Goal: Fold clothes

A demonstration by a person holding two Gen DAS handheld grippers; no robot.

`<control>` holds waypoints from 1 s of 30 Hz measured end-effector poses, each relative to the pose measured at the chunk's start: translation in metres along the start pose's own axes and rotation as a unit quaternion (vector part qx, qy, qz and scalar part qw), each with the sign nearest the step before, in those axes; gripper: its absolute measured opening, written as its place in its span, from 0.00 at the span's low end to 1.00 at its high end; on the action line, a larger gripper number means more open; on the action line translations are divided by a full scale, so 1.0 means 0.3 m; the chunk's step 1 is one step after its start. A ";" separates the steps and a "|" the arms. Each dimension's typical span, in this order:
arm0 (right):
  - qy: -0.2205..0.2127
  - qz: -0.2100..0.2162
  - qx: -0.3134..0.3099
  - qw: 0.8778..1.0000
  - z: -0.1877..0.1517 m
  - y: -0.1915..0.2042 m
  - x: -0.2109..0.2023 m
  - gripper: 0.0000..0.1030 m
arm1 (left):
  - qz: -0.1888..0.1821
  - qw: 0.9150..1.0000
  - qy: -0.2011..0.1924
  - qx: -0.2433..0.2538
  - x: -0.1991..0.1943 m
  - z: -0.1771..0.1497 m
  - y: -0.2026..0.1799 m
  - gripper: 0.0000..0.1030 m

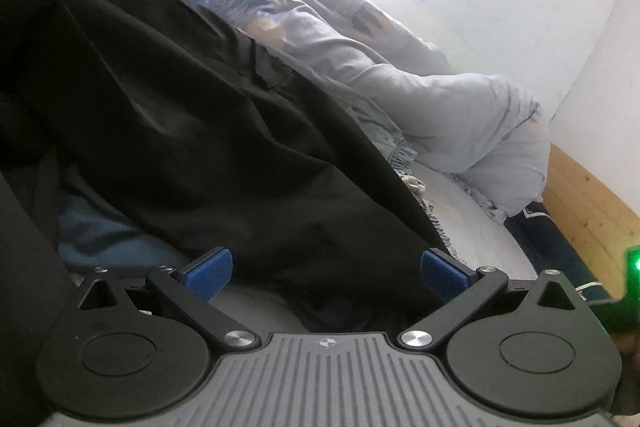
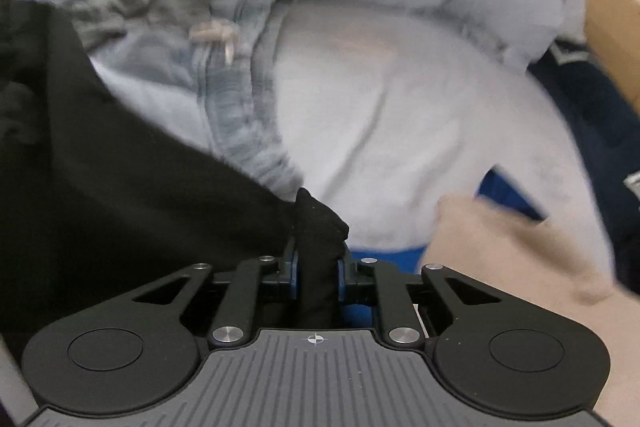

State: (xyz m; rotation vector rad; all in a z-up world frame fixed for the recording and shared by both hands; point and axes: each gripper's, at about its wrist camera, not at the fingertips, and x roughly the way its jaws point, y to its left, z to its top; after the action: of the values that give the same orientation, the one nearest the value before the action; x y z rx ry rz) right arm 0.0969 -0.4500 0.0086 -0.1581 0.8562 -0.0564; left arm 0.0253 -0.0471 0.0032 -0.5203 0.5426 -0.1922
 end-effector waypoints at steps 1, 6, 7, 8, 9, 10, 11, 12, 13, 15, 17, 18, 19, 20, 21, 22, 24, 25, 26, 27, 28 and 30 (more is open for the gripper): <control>-0.013 -0.006 0.008 1.000 0.020 -0.023 -0.038 0.19 | -0.001 1.000 0.002 -0.003 0.002 0.001 -0.001 1.00; -0.051 -0.037 0.021 0.998 0.121 -0.123 -0.165 0.19 | -0.015 1.000 0.006 -0.010 0.008 0.002 -0.014 1.00; -0.050 -0.043 0.016 0.998 0.137 -0.132 -0.166 0.20 | -0.018 1.000 0.007 -0.010 0.009 0.002 -0.017 1.00; -0.050 -0.051 0.010 0.997 0.151 -0.140 -0.158 0.21 | -0.021 1.000 0.006 -0.010 0.012 0.001 -0.021 1.00; -0.049 -0.061 0.004 0.997 0.164 -0.142 -0.142 0.23 | -0.022 1.000 0.006 -0.008 0.014 -0.001 -0.025 1.00; -0.047 -0.072 0.000 0.996 0.172 -0.137 -0.122 0.24 | -0.024 1.000 0.005 -0.006 0.016 -0.003 -0.030 1.00; -0.045 -0.082 -0.003 0.996 0.177 -0.130 -0.100 0.27 | -0.025 1.000 0.007 -0.002 0.020 -0.005 -0.034 1.00; -0.045 -0.091 -0.004 0.995 0.178 -0.123 -0.086 0.33 | -0.026 1.000 0.009 0.002 0.025 -0.008 -0.037 1.00; -0.045 -0.100 -0.003 0.994 0.176 -0.115 -0.077 0.37 | -0.025 1.000 0.012 0.006 0.031 -0.010 -0.039 1.00; -0.044 -0.116 0.000 0.992 0.173 -0.098 -0.057 0.64 | -0.024 0.999 0.021 0.010 0.040 -0.014 -0.038 1.00; -0.044 -0.133 0.002 0.990 0.169 -0.082 -0.037 0.84 | -0.025 0.999 0.027 0.005 0.044 -0.012 -0.032 1.00; -0.044 -0.141 0.003 0.989 0.167 -0.074 -0.028 0.88 | -0.027 0.999 0.029 0.002 0.045 -0.010 -0.029 1.00; -0.049 -0.149 0.004 0.988 0.165 -0.070 -0.035 0.89 | -0.030 0.999 0.029 -0.003 0.045 -0.007 -0.026 1.00; -0.056 -0.158 0.004 0.986 0.165 -0.066 -0.053 0.92 | -0.034 0.999 0.029 -0.008 0.044 -0.004 -0.022 1.00; -0.065 -0.166 0.000 0.984 0.166 -0.060 -0.073 0.94 | -0.035 0.999 0.030 -0.012 0.045 -0.002 -0.020 1.00; -0.074 -0.173 -0.008 0.982 0.167 -0.049 -0.094 0.94 | -0.037 0.999 0.030 -0.014 0.044 0.000 -0.019 1.00; -0.085 -0.160 -0.011 0.983 0.172 -0.029 -0.136 0.97 | -0.042 0.999 0.029 -0.020 0.041 0.002 -0.017 1.00; -0.089 -0.151 -0.011 0.984 0.174 -0.019 -0.157 0.98 | -0.044 0.998 0.027 -0.022 0.039 0.004 -0.017 1.00; -0.093 -0.141 -0.012 0.986 0.174 -0.006 -0.177 0.98 | -0.047 0.998 0.025 -0.024 0.036 0.007 -0.018 1.00; -0.097 -0.129 -0.012 0.987 0.172 0.013 -0.199 0.99 | -0.048 0.998 0.022 -0.026 0.031 0.011 -0.018 1.00; -0.099 -0.118 -0.014 0.988 0.170 0.033 -0.219 0.99 | -0.050 0.998 0.019 -0.029 0.025 0.015 -0.018 1.00; -0.100 -0.099 -0.015 0.990 0.172 0.075 -0.260 0.99 | -0.060 0.997 0.011 -0.039 0.007 0.030 -0.016 1.00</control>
State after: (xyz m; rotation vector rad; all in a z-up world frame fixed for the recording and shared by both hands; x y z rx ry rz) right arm 0.0847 -0.4131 0.0965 -0.2717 0.6392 -0.2113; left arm 0.0319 -0.0480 0.0114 -0.6281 0.5412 -0.2925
